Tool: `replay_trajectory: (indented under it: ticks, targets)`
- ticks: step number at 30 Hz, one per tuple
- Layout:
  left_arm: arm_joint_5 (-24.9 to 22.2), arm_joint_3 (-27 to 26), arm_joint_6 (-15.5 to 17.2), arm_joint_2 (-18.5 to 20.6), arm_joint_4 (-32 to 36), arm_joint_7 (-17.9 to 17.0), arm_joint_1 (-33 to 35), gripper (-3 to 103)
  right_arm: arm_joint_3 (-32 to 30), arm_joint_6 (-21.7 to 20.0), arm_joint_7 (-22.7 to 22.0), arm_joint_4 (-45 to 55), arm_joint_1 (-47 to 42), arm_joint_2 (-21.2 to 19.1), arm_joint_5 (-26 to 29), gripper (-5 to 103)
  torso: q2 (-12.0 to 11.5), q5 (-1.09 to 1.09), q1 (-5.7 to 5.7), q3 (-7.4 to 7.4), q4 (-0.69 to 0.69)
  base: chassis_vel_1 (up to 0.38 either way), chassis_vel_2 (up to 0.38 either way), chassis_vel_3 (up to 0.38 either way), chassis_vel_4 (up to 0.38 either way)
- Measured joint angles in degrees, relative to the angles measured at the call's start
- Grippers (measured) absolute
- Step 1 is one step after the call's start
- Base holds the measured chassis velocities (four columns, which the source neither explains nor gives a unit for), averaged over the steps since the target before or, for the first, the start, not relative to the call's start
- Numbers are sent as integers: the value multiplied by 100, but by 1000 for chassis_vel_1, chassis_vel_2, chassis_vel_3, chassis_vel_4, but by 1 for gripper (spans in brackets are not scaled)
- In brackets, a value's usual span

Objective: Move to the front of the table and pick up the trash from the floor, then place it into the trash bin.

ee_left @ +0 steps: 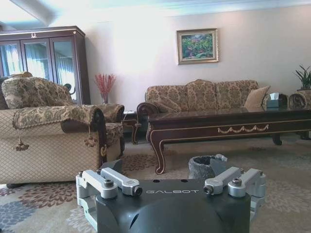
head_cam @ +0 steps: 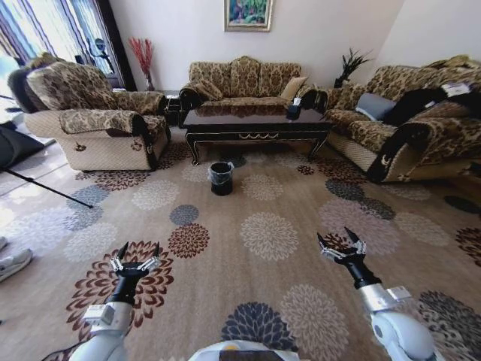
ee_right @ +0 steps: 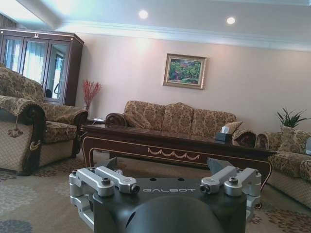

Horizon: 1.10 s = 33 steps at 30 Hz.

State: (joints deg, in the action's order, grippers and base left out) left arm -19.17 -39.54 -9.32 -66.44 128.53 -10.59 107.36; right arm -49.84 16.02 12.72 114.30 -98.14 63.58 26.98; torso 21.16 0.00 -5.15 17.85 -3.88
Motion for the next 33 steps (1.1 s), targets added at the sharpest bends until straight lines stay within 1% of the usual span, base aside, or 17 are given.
replay_trajectory:
  ticks: [2,5,7,10,12,14,26,33]
  targets:
    - [0,0,-1,0,0,0,0,100,0,0,0,0,0,0,0,100,22,0,-8,13,0,0,0,0,0]
    - [0,0,0,0,0,0,0,100,0,0,0,0,0,0,0,100,117,0,-43,75,0,0,0,0,0]
    - [0,0,0,0,0,0,0,100,0,0,0,0,0,0,0,100,131,0,-48,84,0,0,0,0,0]
    - [0,0,0,0,0,0,0,100,0,0,0,-1,0,0,0,100,230,0,-82,148,0,0,0,0,0]
    - [0,0,0,0,0,0,0,100,0,0,0,0,0,0,0,100,246,0,-89,158,0,0,0,0,0]
    - [0,0,0,0,0,0,0,100,0,0,0,0,0,0,0,100,318,0,-115,204,0,0,0,0,0]
    - [0,0,-1,0,0,0,0,100,0,0,0,0,0,0,0,100,571,0,-210,360,0,0,0,0,0]
    - [0,0,-1,0,0,0,0,100,0,0,0,0,0,0,0,100,756,0,-276,480,0,0,0,0,0]
